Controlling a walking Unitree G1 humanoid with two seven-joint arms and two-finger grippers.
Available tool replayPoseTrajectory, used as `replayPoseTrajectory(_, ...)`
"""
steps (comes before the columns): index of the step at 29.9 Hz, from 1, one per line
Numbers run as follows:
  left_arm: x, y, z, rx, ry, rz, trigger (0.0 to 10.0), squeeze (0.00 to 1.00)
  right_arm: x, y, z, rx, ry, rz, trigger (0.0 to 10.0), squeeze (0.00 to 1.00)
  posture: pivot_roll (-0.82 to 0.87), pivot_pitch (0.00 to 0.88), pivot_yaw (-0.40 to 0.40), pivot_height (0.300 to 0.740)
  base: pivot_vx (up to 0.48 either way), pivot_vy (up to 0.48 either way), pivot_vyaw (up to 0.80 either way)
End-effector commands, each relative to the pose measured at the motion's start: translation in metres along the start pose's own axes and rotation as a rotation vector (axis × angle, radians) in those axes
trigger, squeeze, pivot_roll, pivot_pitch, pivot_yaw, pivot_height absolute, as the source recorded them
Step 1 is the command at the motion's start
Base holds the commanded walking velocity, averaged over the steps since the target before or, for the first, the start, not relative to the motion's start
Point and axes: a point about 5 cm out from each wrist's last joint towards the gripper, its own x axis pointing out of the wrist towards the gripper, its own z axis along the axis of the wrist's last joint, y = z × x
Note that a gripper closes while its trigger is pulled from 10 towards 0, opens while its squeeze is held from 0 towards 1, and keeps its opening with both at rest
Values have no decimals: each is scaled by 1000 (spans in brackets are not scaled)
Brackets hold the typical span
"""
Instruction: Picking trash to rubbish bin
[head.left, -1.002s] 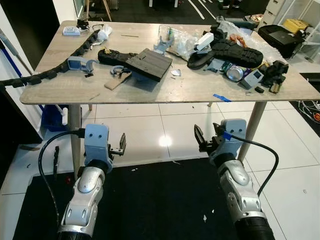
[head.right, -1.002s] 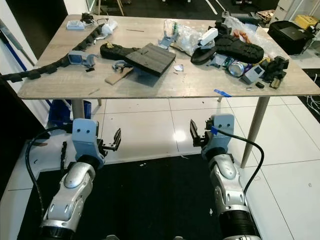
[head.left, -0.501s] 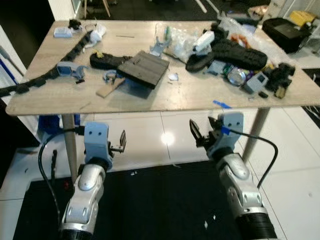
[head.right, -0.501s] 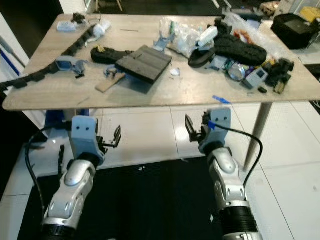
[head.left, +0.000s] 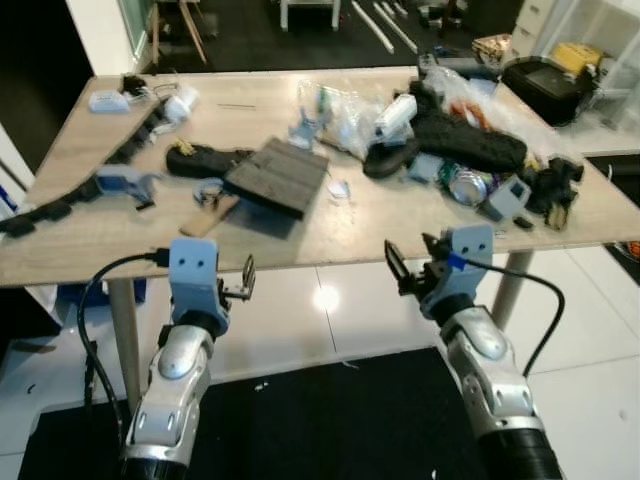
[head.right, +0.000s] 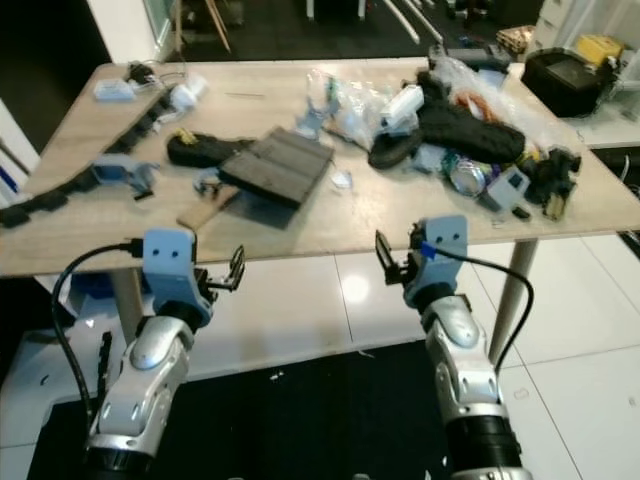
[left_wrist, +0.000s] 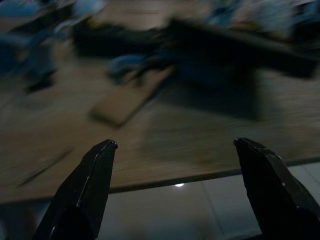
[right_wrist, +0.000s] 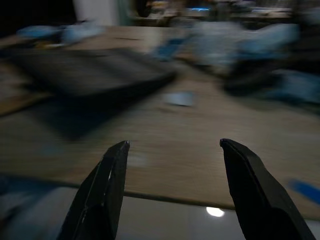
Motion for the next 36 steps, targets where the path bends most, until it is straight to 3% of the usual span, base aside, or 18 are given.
replayPoseTrajectory(1, -1, 0, -3, 1, 15, 6, 10000, 0, -3, -4, -2, -7, 19, -9, 10000, 0, -4, 148, -39, 740, 326, 0, 0)
replayPoseTrajectory(8, 1, 9, 2, 5, -2, 48, 10000, 0, -2, -1, -1, -45, 24, 27, 10000, 0, -4, 149, -40, 740, 328, 0, 0)
replayPoseTrajectory(19, 8, 31, 21, 32, -62, 111, 10000, 0, 1, 9, 12, -75, -22, 103, 10000, 0, -6, 145, -38, 740, 326, 0, 800)
replayPoseTrajectory(21, 10, 38, 28, 44, -80, 127, 10000, 0, 4, 16, 24, -75, -70, 151, 10000, 0, -3, 142, -39, 740, 326, 0, 800)
replayPoseTrajectory(26, 11, 38, 34, 45, -96, 128, 10000, 0, 9, 16, 37, -87, -117, 156, 10000, 0, -3, 139, -39, 740, 325, 0, 800)
replayPoseTrajectory(36, 12, 34, 36, 41, -103, 116, 10000, 0, 16, 9, 63, -126, -182, 187, 10000, 0, -7, 149, -40, 740, 324, 0, 0)
